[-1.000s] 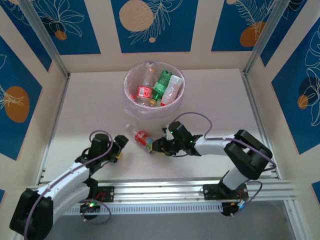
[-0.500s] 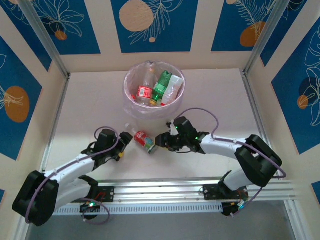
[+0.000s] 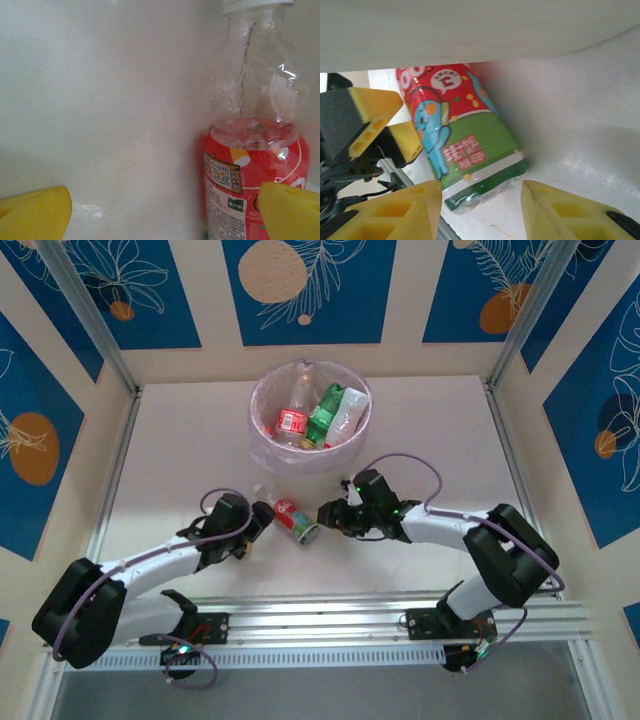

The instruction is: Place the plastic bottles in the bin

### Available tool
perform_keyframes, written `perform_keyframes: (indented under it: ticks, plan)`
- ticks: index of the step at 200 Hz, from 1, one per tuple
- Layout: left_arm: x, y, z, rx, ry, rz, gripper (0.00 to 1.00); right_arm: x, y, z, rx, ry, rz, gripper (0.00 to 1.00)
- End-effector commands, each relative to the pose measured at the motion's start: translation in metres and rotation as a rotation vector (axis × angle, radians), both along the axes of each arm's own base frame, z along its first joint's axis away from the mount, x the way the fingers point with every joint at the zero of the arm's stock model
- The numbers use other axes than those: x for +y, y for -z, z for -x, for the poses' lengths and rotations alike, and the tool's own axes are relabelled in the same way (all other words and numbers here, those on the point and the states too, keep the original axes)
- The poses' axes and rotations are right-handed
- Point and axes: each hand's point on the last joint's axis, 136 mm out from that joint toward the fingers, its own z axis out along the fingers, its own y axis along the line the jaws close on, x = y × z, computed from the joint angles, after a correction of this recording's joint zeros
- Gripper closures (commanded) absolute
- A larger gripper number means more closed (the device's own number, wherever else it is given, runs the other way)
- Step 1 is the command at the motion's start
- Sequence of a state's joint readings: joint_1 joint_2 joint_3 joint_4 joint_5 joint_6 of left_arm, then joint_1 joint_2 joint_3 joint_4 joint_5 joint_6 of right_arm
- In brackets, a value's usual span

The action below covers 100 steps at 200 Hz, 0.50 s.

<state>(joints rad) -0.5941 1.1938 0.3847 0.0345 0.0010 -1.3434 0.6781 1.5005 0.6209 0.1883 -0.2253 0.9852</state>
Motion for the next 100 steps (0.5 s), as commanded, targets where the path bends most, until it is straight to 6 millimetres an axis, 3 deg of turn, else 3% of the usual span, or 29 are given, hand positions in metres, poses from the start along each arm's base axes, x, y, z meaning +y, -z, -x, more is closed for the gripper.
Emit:
perform_keyframes:
  ticks: [1,36,79,100]
  plan:
    - [-0.072,-0.055,-0.028,-0.255,0.165,0.3,0.04,0.013,0.004,-0.005,-0.032,-0.019,-0.005,0.53]
    - [-0.071,-0.071,-0.023,-0.291,0.206,0.279,0.04,0.029,0.007,-0.002,-0.029,-0.053,-0.009,0.53]
    - [-0.037,-0.083,-0.01,-0.302,0.18,0.131,0.06,0.038,0.008,0.006,-0.019,-0.079,-0.016,0.53]
    - [-0.035,-0.082,-0.008,-0.306,0.177,0.129,0.05,0.04,0.006,0.009,-0.013,-0.084,-0.028,0.53]
